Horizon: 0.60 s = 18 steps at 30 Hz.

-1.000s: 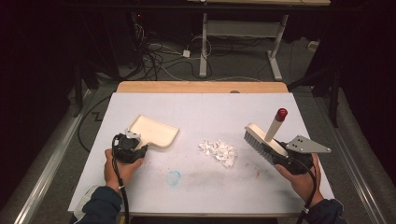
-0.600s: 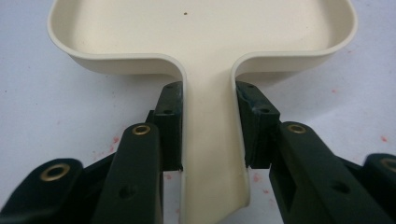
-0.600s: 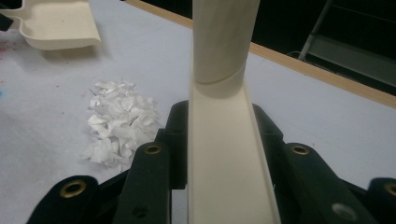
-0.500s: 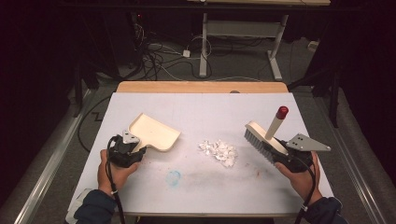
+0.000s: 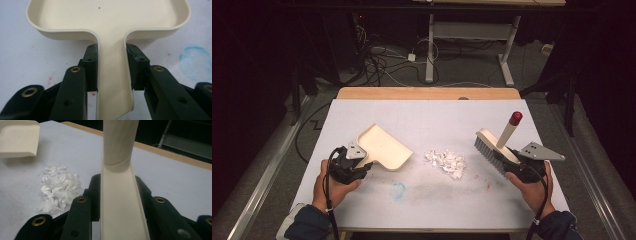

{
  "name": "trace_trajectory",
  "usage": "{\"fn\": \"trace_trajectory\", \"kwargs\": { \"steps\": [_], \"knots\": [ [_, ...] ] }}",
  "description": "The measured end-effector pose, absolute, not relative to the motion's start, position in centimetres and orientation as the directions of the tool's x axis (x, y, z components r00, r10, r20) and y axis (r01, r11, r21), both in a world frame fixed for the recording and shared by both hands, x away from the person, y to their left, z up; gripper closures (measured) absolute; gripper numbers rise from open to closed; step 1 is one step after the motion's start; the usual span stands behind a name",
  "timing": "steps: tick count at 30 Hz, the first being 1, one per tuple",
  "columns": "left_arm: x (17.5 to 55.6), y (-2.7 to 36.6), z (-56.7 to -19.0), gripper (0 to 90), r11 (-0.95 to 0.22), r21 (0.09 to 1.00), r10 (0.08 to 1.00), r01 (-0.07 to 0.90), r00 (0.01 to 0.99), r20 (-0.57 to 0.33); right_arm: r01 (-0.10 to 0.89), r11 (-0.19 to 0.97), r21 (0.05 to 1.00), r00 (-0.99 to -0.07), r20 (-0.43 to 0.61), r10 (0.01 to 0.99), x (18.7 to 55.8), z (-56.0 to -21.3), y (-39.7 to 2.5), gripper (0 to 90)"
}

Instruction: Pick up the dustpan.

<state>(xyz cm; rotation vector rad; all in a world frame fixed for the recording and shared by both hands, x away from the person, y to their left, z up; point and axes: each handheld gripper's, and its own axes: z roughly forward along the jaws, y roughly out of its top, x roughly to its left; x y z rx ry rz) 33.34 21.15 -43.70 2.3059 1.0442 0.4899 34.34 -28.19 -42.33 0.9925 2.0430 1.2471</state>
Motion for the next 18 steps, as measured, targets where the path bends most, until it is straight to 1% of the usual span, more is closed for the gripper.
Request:
{"fn": "trace_trajectory", "kwargs": {
  "steps": [3,8,14,18],
  "knots": [
    [33.0,20.7,-43.7,63.8,-0.565,0.609,0.753,0.556,0.650,0.104,0.311,0.286,0.906,-0.589,-0.052,0.806,34.7,-42.4,-27.7,67.6],
    [32.5,19.8,-43.6,63.8,-0.591,0.595,0.725,0.544,0.682,0.097,0.303,0.302,0.904,-0.588,-0.072,0.806,35.2,-42.5,-26.6,67.6],
    [32.3,18.9,-43.8,63.8,-0.635,0.567,0.681,0.525,0.727,0.090,0.333,0.318,0.888,-0.547,-0.093,0.832,36.2,-43.2,-24.9,67.5],
    [32.4,18.5,-44.2,63.8,-0.659,0.545,0.651,0.518,0.756,0.068,0.365,0.309,0.878,-0.529,-0.077,0.845,36.9,-43.9,-23.5,67.6]
  ]
}}
